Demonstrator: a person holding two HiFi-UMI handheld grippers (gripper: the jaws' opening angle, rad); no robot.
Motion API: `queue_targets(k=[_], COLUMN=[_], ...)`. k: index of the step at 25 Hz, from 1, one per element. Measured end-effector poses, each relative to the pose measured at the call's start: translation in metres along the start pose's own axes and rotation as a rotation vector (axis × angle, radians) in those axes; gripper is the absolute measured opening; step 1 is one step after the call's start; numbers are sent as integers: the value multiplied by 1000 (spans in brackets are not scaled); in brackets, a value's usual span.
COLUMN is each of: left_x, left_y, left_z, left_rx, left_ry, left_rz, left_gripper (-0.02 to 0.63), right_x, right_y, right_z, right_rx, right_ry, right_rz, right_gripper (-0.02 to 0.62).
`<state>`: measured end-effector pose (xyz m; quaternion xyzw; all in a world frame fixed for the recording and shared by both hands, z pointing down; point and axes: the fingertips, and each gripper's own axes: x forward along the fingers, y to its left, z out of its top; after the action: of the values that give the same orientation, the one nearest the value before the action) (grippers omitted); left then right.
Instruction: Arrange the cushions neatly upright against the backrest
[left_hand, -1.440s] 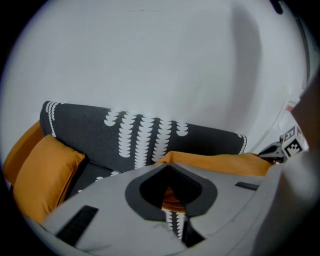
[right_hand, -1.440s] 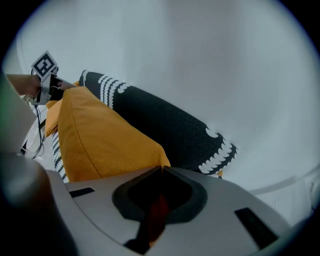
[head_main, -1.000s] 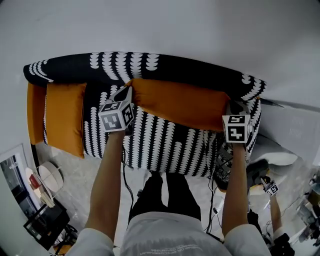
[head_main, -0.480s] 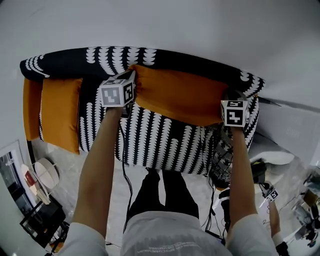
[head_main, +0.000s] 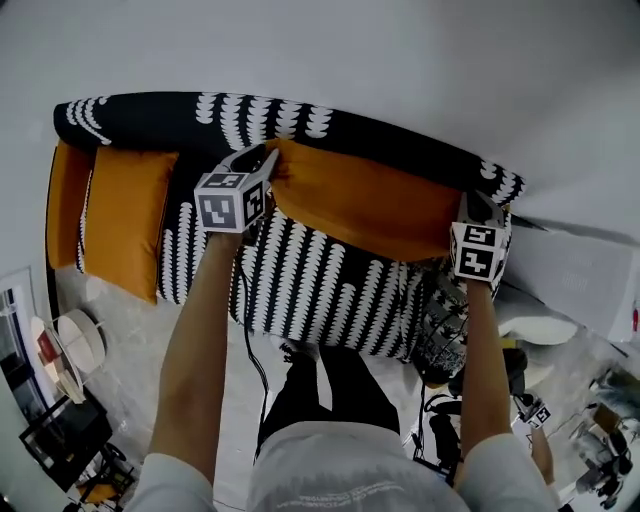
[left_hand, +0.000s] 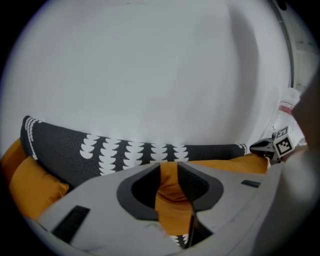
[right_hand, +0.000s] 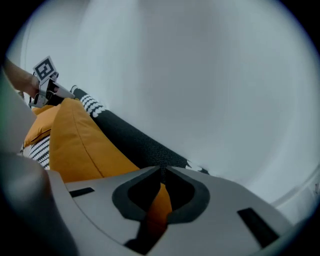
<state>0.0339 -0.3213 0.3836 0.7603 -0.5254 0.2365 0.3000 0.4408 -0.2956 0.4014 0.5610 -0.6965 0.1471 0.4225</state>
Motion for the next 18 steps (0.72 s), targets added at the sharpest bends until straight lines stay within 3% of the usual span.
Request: queue_targets(k=[3,6,9,14,18], left_x=[-22,-57,-99,-195,-277], left_y=[0,-6,-6,31,55], left_z=[5,-1,-19,-53,-74], left_rx=[33,12,3,152,137], left_ry=[-34,-65,-79,-72,-126], left_rz=[-15,-48,-60,65,155], left_gripper=[150,152,152,149,107], right_x=[-21,-62,-103,-153,-197], right_y=[4,11,34,107,168], right_z=[28,57,76,112,127], right_rx=[-16,19,44,-16,-97], right_ry=[-74,-162,-227,-316,-349], right_rz=[-40,-111,-125,-31,83], right_gripper=[12,12,12,12,11])
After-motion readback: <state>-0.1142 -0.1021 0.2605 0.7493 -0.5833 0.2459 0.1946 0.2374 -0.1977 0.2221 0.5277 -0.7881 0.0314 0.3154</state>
